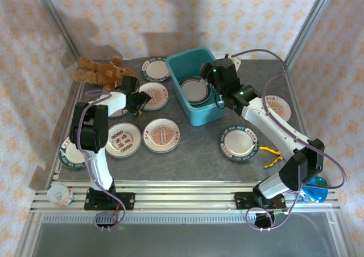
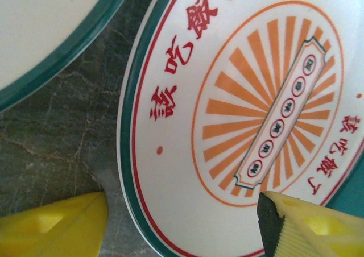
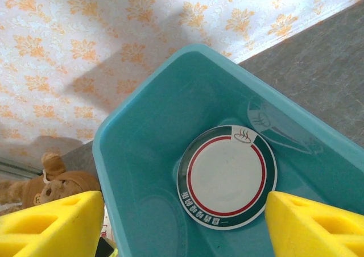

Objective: Place the plates into the plastic bin on the countertop

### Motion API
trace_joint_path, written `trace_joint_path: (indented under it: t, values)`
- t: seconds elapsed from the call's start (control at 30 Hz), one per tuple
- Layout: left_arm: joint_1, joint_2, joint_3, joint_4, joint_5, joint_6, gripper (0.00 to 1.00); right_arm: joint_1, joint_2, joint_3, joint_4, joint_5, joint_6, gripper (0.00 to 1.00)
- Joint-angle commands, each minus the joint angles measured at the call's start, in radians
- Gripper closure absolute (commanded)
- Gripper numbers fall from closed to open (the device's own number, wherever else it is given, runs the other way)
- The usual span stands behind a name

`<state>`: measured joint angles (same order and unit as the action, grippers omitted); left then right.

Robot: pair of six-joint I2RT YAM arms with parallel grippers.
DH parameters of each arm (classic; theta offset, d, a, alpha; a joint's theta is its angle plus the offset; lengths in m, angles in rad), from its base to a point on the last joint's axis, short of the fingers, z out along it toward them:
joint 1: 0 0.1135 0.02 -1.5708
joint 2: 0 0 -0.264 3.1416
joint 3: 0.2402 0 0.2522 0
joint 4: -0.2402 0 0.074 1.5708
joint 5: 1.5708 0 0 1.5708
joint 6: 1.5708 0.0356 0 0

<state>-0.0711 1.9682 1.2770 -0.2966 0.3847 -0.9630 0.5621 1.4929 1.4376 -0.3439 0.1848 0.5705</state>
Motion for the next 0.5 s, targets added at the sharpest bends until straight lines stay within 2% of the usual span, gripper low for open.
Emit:
trace_joint_path:
  t: [0.0,0.47]
  values:
    - [0.005,0.019,0.018,0.036,0.002,0.012,0.32,0.001,-0.017,0.007,-0.03,0.042,-0.006,0.26]
    - [0.006,0.041,0.004,0.058,0.007,0.025,0.54,0.001,-0.018,-0.008,-0.038,0.063,0.015,0.25]
